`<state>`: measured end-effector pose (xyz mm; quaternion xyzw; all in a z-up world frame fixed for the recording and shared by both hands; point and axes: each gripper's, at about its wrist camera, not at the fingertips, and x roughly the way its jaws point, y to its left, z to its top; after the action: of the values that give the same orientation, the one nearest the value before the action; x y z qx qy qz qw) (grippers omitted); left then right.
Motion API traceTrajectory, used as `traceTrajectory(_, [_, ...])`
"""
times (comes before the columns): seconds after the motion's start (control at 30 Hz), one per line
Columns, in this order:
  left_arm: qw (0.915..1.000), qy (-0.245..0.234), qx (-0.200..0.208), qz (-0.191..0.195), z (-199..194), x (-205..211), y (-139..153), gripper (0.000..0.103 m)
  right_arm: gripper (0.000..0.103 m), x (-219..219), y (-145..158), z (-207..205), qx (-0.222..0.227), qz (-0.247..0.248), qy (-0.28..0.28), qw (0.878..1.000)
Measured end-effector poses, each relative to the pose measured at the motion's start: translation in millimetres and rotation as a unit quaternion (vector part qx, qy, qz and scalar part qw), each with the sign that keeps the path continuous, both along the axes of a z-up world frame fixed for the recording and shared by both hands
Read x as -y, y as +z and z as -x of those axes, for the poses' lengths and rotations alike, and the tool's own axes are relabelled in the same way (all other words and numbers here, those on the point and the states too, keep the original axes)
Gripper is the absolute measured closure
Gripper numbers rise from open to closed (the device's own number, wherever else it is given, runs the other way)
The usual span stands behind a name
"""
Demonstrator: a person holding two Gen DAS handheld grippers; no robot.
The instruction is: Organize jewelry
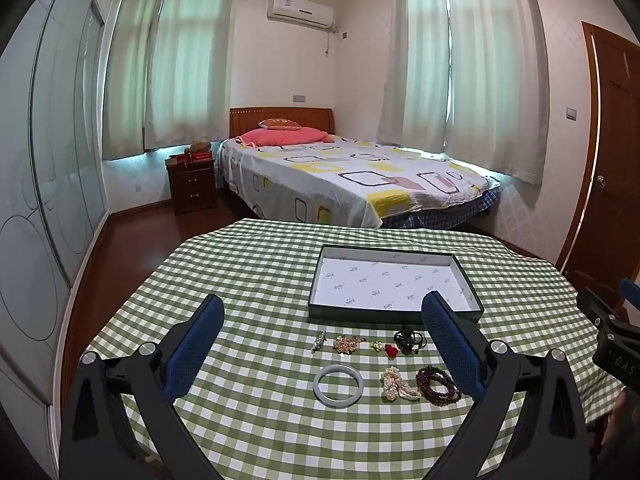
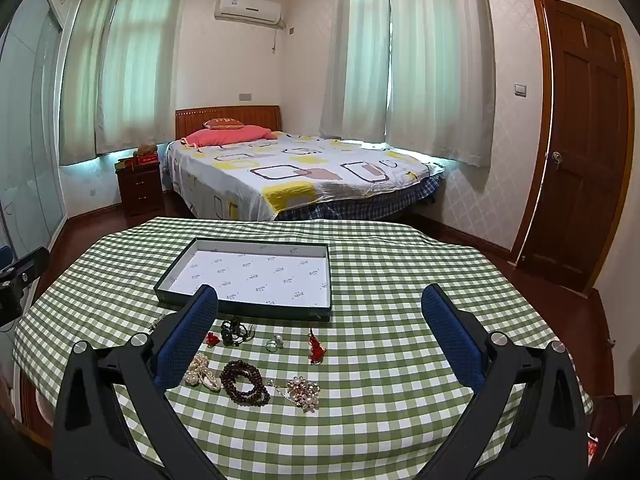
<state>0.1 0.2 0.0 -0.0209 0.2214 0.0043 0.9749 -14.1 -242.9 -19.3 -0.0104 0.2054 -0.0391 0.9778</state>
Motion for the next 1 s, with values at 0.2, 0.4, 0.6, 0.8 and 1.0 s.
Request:
traceTrajectory(0.2, [1.0000, 0.000, 0.000, -0.001, -0.5, 0.0, -0.2, 0.007, 0.004, 0.1, 0.5, 0.5, 0.001, -0.001, 0.000, 1.000])
traceTrajectory(0.4, [1.0000, 0.000, 0.000, 0.000, -1.3, -0.5, -0.7, 0.007, 0.004, 1.5, -0.1, 0.9, 0.002, -0.001, 0.001, 1.000])
traceTrajectory(0.6, [1.0000, -0.002, 0.004, -0.003, 0.1, 1.4, 1.6, 0.007, 0.004, -1.3, 0.9, -1.3, 0.001, 0.000, 0.002, 1.000])
traceTrajectory(0.8, [1.0000, -0.001, 0.004, -0.003, 2.3, 2.8, 2.8, 0.007, 0.004, -0.8, 0.8, -0.1, 0.003, -0.001, 0.001, 1.000])
traceTrajectory(1.0, [1.0000, -0.002, 0.005, -0.002, 2.5, 1.8, 2.5, 0.007, 0.004, 0.4, 3.3, 1.3, 0.003, -0.002, 0.001, 1.000])
